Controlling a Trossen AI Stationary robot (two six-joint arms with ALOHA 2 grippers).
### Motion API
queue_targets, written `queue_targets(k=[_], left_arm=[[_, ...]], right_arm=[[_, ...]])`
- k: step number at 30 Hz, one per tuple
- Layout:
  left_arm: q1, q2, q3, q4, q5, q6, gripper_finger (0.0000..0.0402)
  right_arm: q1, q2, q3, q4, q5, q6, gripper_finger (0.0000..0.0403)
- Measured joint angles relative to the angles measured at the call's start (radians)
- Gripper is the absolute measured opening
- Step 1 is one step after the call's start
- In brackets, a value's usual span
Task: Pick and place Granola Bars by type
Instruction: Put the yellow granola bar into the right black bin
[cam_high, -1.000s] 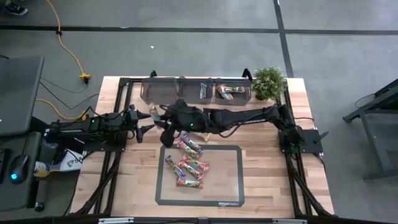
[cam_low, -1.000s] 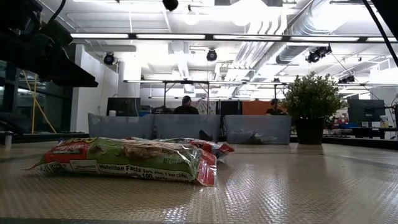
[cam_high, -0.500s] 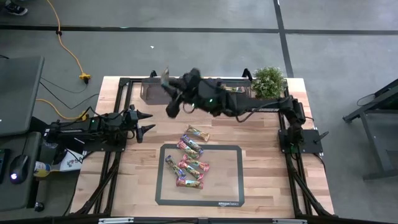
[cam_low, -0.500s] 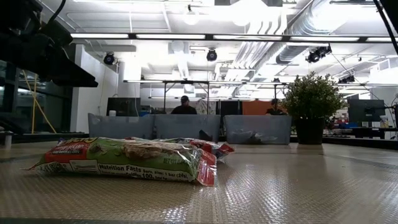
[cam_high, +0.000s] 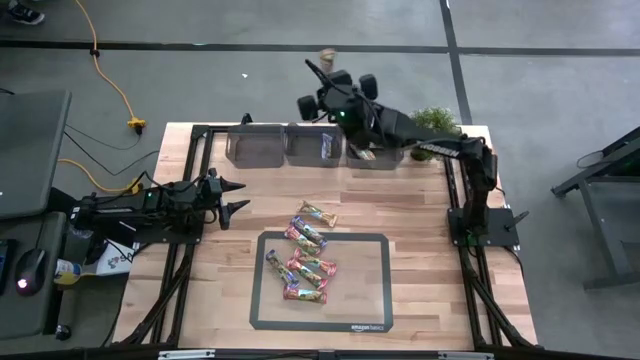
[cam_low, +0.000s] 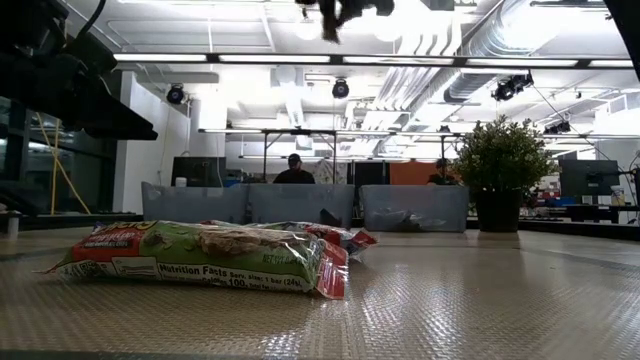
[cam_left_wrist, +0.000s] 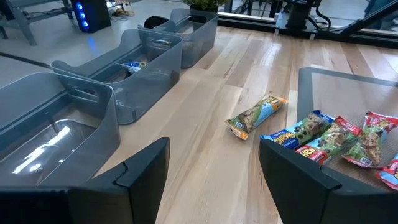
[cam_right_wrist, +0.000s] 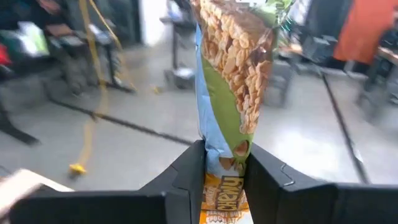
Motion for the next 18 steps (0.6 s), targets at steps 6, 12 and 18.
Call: queue_targets(k=[6,12,18], left_arm=[[0.0,0.0,0.0,0.0,0.0,0.0,0.0243],[0.0,0.0,0.0,0.0,0.0,0.0,0.0243],[0.0,0.0,0.0,0.0,0.0,0.0,0.0243]], right_arm=[[-0.132,0.0,-0.002,-0.351,-0.081,0.176,0.0082],[-0.269,0.0,-0.005,-0.599,-0.28,0.143,0.0082],[-0.38,0.0,-0.005,-0.721,-0.424,-0.028,0.0082]])
